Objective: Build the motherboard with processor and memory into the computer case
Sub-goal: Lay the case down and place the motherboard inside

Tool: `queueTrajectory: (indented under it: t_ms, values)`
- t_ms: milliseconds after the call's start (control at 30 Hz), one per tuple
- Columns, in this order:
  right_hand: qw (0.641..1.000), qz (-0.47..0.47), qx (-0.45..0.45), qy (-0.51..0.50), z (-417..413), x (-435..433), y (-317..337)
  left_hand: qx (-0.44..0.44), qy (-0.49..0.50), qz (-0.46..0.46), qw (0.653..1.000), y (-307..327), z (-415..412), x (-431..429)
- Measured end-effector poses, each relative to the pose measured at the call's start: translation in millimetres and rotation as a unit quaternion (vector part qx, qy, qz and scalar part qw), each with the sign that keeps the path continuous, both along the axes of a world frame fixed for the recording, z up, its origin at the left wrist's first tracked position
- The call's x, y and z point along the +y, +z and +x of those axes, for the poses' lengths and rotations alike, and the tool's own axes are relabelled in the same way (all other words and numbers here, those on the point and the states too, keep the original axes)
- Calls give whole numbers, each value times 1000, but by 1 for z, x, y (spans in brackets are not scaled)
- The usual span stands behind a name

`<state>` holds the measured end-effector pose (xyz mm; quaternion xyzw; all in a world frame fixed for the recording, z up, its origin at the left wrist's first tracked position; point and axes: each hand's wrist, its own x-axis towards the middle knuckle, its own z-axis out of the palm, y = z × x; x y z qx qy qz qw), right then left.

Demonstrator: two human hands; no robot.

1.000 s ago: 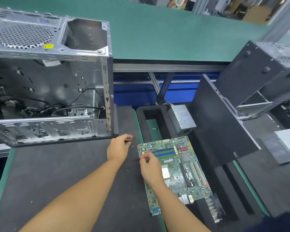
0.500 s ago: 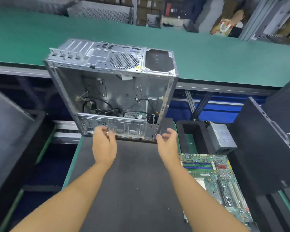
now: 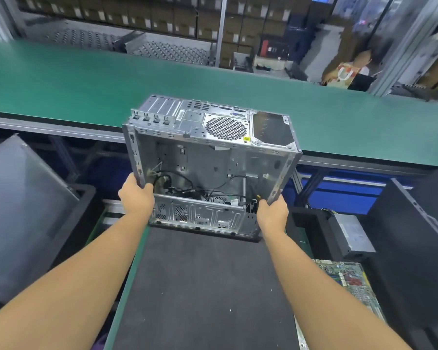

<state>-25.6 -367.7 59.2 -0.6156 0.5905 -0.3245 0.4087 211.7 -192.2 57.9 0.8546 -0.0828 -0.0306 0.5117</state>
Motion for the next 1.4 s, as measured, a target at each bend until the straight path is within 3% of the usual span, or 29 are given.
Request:
queueTrajectory:
  t_ms: [367, 567, 933, 1167, 1333, 1400]
  values:
    - [987, -57, 148, 4, -17, 19, 37, -117, -40, 133, 983, 43, -14, 45]
    - [968, -10, 241, 68, -33, 42, 33, -69, -82, 189, 976, 43, -18, 87]
    - [904, 46, 366, 218, -55, 84, -4, 17, -169, 328, 929, 7, -34, 155]
    - [923, 60, 300, 233, -73, 100, -15, 42, -187, 350, 917, -8, -34, 177]
    - [944, 91, 211, 239, -89, 116, -24, 171, -251, 321, 897, -17, -39, 187]
    - [948, 82, 195, 236, -87, 120, -23, 165, -257, 353, 884, -20, -41, 183]
